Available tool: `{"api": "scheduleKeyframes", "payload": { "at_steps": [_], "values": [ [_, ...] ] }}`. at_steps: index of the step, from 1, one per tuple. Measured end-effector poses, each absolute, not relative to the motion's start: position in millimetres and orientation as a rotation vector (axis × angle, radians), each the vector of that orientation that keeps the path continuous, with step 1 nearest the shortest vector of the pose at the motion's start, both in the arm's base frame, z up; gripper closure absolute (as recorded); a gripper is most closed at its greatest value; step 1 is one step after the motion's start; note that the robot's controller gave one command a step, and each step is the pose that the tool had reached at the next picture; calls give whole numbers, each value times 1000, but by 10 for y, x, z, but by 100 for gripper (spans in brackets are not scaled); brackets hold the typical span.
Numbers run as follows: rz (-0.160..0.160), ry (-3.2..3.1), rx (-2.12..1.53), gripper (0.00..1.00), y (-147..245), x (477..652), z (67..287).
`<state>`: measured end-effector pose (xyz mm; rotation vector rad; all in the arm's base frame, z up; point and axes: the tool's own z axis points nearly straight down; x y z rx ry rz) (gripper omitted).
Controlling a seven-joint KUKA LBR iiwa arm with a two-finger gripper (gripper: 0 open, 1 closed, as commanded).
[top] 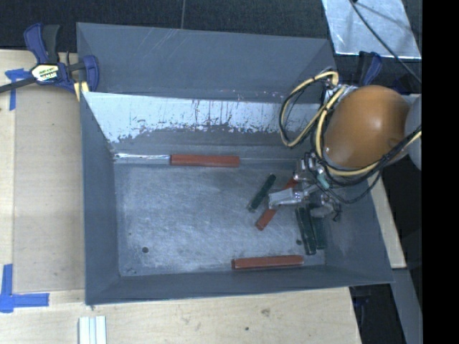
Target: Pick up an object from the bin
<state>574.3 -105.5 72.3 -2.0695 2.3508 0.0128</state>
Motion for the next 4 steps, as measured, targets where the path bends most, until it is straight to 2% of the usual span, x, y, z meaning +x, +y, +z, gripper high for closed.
{"api": "scheduleKeyframes", "payload": {
  "at_steps": [1, 2, 3, 4],
  "values": [
    [-2, 2425, -1992, 0, -947, 5479, 762],
    [6, 2542, -1829, 0, -1454, 6217, 1049],
    [4, 2475, -1921, 0, -1300, 6243, 830],
    [4, 2481, -1922, 100, -1321, 6233, 809]
  ]
}}
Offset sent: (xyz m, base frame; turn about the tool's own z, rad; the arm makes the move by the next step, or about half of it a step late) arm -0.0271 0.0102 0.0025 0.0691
